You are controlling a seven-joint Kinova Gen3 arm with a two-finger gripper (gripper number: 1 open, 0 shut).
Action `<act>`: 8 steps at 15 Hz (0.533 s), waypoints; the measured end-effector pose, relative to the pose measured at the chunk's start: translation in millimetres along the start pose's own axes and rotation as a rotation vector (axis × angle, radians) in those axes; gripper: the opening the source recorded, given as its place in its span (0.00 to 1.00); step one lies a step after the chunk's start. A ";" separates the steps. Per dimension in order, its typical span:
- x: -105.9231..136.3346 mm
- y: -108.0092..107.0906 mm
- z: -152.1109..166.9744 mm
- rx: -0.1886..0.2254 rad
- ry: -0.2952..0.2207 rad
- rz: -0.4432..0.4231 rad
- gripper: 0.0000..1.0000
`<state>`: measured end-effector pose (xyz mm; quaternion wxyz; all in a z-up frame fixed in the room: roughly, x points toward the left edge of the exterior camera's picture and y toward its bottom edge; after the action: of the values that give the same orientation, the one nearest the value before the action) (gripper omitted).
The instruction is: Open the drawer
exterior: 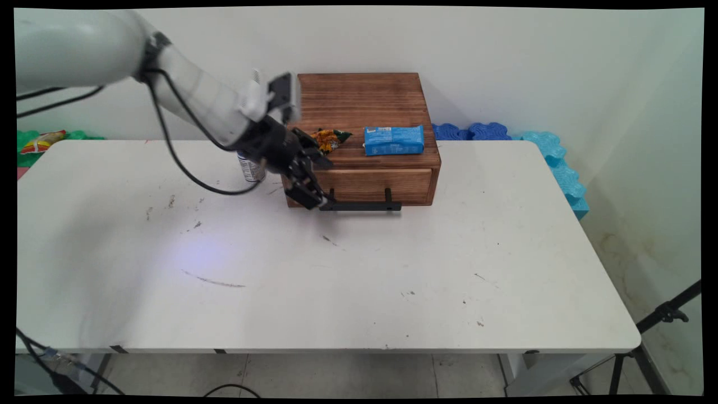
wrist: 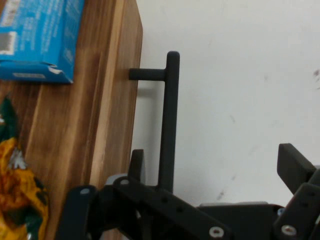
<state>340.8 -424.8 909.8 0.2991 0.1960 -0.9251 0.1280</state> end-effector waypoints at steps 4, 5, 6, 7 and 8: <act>3.9 2.5 34.2 0.006 -0.056 0.043 1.00; 4.1 3.9 41.5 0.006 -0.068 0.054 1.00; 4.3 5.4 49.3 0.005 -0.080 0.066 1.00; 4.7 6.6 55.7 0.005 -0.088 0.077 1.00; 4.9 7.2 59.8 0.005 -0.094 0.084 1.00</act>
<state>303.9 -440.9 864.8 0.2491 0.1635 -0.9452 0.1336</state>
